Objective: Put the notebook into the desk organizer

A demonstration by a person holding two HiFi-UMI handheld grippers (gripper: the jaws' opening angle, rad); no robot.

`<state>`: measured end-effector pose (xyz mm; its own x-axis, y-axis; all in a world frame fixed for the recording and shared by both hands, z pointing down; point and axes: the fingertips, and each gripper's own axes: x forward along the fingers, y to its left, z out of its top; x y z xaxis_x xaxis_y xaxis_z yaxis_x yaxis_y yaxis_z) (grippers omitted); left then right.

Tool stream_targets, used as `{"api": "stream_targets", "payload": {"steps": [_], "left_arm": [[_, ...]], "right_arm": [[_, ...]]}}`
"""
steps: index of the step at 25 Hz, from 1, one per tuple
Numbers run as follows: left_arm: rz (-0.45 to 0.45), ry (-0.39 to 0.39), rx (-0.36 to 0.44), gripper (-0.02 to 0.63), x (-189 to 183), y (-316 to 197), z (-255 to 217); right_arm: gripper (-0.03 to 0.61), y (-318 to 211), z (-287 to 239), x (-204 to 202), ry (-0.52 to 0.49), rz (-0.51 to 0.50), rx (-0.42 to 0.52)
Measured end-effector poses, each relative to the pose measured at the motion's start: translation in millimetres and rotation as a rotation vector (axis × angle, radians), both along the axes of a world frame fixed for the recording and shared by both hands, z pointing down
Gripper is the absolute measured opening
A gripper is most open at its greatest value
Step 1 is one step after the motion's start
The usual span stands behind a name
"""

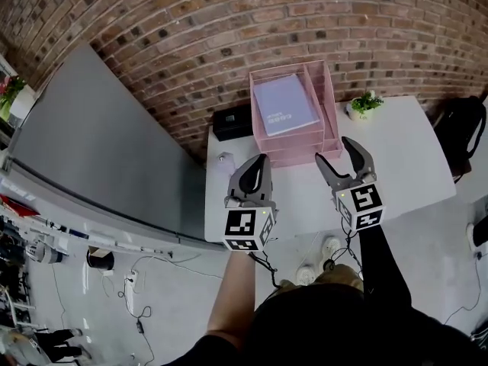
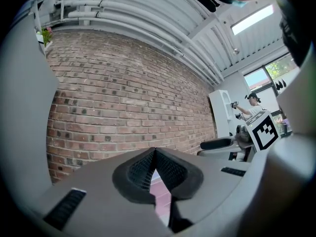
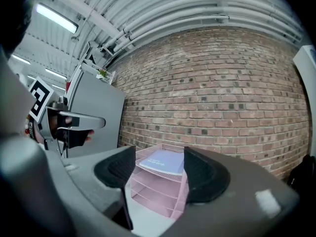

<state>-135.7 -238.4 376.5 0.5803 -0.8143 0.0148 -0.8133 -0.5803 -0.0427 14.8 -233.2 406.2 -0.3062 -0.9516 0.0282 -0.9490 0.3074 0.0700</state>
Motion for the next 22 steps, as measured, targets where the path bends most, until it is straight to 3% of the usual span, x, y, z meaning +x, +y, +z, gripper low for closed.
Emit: {"api": "stream_targets", "payload": {"steps": [10, 22], "left_arm": [[0.0, -0.097, 0.034, 0.008, 12, 14, 7], [0.017, -0.053, 0.003, 0.008, 15, 23, 15]], "right_arm": [[0.298, 21, -2, 7, 0.07, 0.026, 0.032], [0.298, 31, 1, 6, 0.096, 0.018, 0.027]]}}
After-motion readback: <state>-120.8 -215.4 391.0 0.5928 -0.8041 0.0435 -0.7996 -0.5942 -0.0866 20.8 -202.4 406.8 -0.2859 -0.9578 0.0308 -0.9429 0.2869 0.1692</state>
